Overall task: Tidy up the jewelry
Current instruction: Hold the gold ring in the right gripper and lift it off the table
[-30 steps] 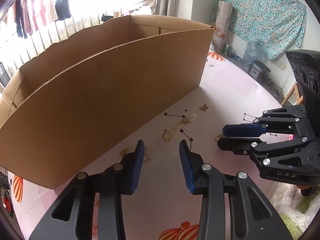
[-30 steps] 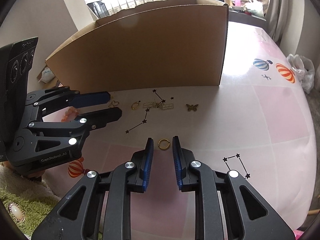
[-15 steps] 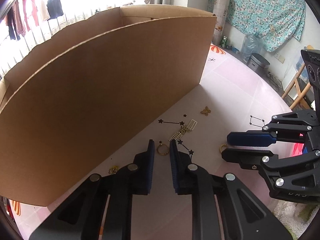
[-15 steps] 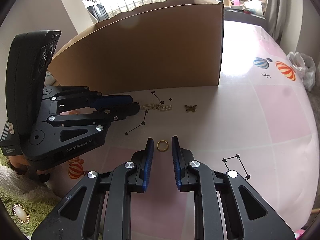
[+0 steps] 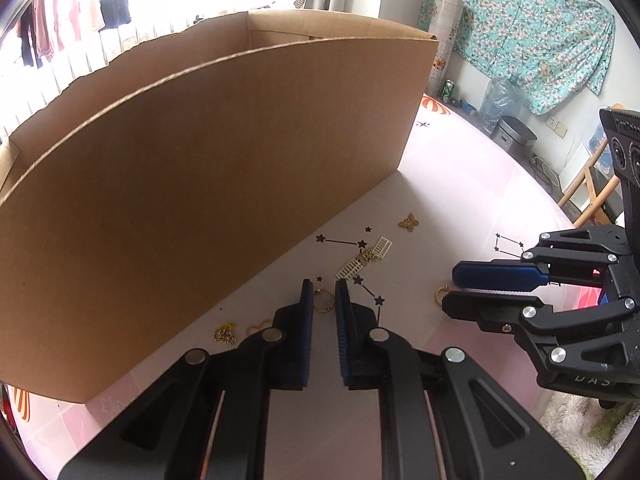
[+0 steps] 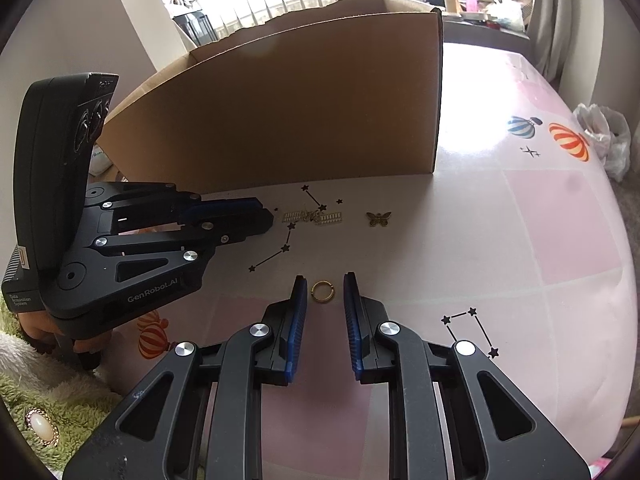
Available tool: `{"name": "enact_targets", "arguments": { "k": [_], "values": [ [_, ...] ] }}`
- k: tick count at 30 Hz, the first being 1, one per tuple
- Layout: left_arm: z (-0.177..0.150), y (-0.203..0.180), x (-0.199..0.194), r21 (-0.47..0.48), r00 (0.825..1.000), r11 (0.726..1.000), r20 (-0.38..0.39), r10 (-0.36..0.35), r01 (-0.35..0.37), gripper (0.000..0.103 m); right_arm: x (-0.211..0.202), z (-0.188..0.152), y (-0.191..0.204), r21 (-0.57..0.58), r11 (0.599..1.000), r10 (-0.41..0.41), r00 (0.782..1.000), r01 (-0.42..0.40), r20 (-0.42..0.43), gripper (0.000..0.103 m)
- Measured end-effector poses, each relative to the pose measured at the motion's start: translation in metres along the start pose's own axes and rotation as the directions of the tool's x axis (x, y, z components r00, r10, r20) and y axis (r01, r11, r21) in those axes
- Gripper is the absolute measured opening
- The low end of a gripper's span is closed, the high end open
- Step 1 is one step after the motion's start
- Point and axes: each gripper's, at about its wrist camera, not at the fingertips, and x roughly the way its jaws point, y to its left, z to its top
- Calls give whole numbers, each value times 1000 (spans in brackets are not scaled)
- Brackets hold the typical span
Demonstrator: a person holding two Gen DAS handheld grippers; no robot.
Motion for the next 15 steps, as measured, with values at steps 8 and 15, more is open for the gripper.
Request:
{"name": "enact_targets", "arguments": {
  "k": [8, 15],
  "values": [
    [-1, -3, -1, -11, 1000, 1000, -5, 10, -10, 10, 2, 0, 9, -31, 999, -17, 1000, 17, -6, 20],
    [-5, -2, -6, -9, 1000, 1000, -2, 15, -15, 10, 13, 2, 30, -135, 989, -66, 998, 62, -20, 19]
  ]
}}
